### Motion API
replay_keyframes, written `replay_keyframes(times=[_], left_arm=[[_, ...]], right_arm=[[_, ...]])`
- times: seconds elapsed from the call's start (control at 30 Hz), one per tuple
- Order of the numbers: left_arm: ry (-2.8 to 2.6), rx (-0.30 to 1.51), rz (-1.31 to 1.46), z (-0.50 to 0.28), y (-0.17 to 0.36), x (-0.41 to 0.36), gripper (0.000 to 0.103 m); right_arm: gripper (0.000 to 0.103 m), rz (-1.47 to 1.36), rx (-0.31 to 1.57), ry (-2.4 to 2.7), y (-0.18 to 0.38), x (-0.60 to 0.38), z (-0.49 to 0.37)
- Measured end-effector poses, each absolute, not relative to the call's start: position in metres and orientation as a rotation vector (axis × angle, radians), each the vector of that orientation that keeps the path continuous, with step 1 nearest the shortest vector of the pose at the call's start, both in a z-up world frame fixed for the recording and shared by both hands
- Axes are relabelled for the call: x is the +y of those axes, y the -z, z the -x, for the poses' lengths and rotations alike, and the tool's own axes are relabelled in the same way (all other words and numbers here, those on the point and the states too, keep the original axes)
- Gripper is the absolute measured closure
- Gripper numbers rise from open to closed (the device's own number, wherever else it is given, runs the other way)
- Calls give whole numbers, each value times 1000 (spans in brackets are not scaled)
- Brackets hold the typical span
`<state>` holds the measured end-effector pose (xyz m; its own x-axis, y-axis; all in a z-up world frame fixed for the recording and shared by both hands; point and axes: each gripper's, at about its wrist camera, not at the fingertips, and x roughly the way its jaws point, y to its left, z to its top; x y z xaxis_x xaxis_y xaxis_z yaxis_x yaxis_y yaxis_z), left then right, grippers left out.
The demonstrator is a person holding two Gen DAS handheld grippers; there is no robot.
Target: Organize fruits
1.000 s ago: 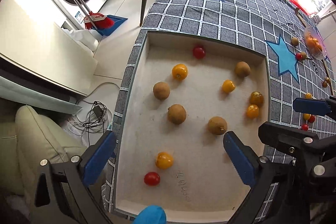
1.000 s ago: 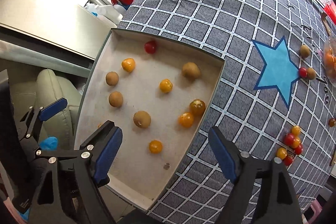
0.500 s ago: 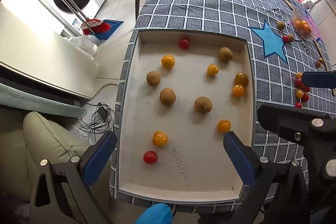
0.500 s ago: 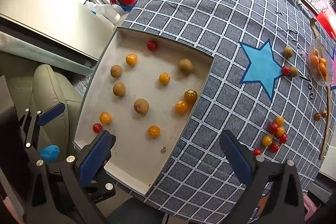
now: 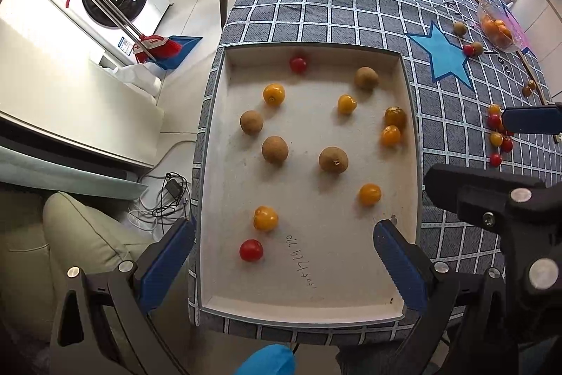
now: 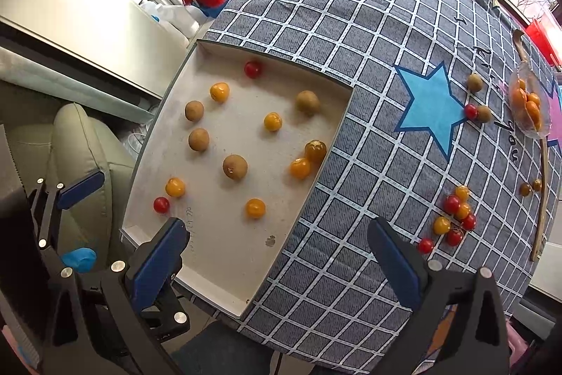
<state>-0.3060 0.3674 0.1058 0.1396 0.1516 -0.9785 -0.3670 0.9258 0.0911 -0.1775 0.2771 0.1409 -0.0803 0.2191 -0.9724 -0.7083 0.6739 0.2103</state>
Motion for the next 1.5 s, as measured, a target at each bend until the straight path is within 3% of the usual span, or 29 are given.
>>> replay_keyframes(times=[1.5], left_arm=[[-329,1388,169,308,-105,357,0]], right_arm=[[0,521,1430,-799,-135,275,187]])
